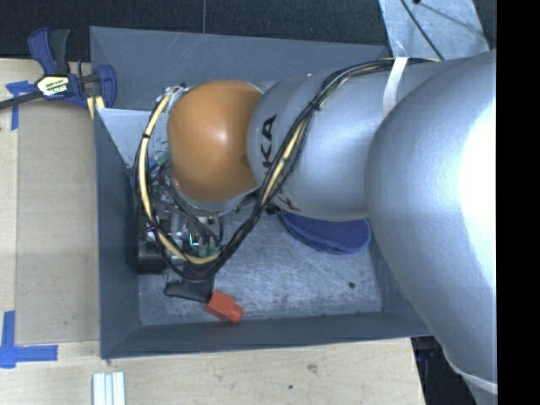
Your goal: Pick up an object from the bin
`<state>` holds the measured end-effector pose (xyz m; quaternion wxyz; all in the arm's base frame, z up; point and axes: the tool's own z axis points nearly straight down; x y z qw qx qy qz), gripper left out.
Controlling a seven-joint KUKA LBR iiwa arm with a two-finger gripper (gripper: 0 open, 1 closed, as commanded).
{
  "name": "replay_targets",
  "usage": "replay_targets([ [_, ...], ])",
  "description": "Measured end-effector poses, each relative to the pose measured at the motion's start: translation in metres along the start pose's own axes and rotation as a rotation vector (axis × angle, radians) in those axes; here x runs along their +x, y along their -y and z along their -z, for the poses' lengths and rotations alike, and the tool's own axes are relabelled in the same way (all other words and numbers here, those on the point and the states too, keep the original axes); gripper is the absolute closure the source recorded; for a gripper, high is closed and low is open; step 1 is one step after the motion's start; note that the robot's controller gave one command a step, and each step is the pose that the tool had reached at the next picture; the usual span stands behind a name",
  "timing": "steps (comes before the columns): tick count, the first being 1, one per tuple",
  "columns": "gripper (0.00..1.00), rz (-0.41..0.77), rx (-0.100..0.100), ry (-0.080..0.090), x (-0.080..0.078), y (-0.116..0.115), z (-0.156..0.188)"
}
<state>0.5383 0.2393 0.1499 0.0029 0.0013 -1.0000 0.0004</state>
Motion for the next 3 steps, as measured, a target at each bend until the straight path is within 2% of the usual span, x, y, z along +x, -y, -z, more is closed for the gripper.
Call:
replay_targets([
  [1, 0.00, -0.001, 0.003, 0.001, -0.011, 0.046, -0.084],
  [2, 1.00, 0.002, -0.003, 0.010, -0.013, 0.042, -0.079],
  [3, 1.00, 0.005, -0.005, 0.016, 0.001, 0.030, 0.084],
])
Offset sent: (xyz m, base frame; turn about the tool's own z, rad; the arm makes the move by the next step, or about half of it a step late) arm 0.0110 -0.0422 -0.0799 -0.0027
